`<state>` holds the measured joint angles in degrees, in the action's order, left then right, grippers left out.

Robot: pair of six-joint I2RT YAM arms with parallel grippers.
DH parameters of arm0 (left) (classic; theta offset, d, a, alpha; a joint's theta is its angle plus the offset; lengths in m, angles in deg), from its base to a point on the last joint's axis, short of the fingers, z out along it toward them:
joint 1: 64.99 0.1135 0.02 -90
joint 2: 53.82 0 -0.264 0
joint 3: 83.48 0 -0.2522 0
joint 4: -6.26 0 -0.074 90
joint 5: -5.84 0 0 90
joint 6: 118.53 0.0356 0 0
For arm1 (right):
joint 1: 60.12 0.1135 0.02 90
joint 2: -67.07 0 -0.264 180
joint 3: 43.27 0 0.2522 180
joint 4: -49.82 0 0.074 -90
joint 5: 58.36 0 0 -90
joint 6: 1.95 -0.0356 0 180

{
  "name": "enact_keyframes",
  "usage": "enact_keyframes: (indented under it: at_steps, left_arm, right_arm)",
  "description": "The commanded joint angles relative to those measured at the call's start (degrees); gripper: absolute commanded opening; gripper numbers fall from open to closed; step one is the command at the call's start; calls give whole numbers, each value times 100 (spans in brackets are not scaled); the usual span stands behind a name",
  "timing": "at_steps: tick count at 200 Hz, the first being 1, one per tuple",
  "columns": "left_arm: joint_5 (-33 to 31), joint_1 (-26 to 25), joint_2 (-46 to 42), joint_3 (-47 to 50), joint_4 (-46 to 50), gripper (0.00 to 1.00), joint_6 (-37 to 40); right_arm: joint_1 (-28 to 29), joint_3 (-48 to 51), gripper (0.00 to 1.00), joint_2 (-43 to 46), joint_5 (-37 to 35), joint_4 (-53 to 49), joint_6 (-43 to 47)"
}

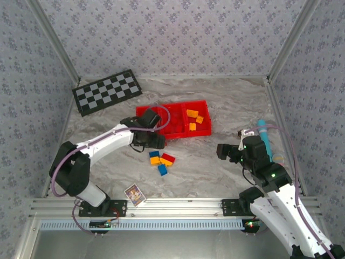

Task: Sort the legos into containers by color
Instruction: Rotate the container at the top-center of the table.

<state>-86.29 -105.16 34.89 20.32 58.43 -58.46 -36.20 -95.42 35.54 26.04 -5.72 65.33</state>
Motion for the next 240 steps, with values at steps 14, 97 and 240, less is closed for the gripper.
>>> enact_keyframes:
  at_steps: [14,97,240]
  left_arm:
    - [158,-140,428,-208,-401,83,-329]
    - [248,-84,1464,-578,-649,81,-228]
    - [242,223,1785,-1084,-681,81,-303]
  right_arm:
    - [39,7,100,41,-57,-6,-70]
    - [120,29,100,85,-164,-15,-67]
    - [125,23,100,81,-230,-24,-66]
